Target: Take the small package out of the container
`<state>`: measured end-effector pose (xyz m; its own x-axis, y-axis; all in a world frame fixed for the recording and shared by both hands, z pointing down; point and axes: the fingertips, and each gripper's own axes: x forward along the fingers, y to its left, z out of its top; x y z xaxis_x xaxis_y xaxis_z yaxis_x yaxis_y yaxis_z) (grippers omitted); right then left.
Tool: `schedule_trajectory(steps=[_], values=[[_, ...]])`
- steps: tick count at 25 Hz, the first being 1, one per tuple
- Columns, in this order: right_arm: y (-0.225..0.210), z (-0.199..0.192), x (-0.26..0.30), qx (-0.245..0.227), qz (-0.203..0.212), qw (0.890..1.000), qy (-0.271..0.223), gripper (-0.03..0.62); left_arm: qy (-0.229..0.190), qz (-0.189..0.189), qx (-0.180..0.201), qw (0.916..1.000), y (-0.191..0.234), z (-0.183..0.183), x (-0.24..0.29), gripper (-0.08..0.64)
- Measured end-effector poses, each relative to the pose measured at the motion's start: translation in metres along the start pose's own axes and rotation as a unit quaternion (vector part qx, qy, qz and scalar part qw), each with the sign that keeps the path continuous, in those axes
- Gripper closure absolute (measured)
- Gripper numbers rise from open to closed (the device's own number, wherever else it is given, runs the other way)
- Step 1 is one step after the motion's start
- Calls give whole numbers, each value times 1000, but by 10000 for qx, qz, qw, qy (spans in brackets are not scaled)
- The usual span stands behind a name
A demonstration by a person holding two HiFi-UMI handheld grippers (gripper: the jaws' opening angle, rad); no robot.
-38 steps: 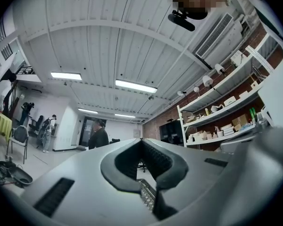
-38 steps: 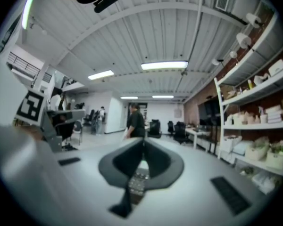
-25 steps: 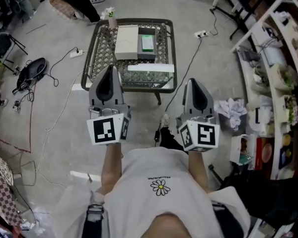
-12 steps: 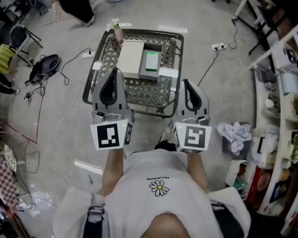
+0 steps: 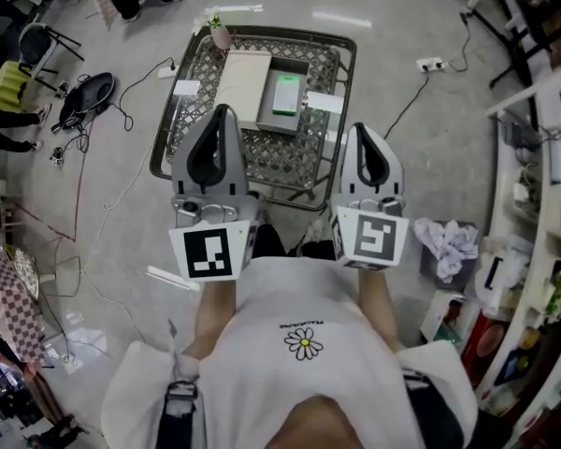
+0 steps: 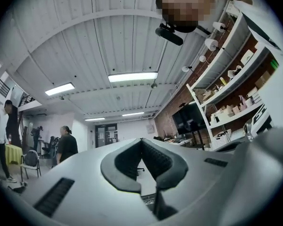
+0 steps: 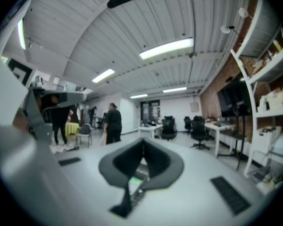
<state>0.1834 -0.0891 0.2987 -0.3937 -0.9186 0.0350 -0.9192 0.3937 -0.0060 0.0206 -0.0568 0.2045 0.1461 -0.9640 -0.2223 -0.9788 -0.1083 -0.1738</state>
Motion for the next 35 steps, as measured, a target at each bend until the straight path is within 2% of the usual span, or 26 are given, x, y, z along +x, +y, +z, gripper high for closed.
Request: schedule_trajectory(steps=[2, 6, 9, 12, 16, 22, 29, 35], values=[[-2, -1, 6, -53, -51, 10000, 54, 561, 11, -22, -19, 10000, 4, -4, 9, 535], [-11, 1, 23, -314, -439, 9985, 113, 561, 59, -125, 112, 9998, 15, -12, 27, 535], [-9, 5, 35, -348, -547, 9979, 53, 561, 10, -217, -110, 9997, 27, -21, 39, 535], [1, 14, 46, -282, -554, 9980, -84, 561, -150, -263, -309, 9991, 40, -27, 56, 535], [21, 19, 65, -81, -306, 9992, -237, 561, -356, -270, -431, 9981, 59, -33, 75, 535], [20, 7, 82, 310, -644, 9974, -5, 561, -179, -385, -525, 9977, 78, -54, 96, 535], [28, 4, 98, 399, -740, 9964, -73, 560, 20, -537, -660, 9964, 91, -76, 114, 535], [44, 9, 141, 661, -199, 9975, -161, 558, 203, -647, -621, 9958, 98, -92, 119, 535]])
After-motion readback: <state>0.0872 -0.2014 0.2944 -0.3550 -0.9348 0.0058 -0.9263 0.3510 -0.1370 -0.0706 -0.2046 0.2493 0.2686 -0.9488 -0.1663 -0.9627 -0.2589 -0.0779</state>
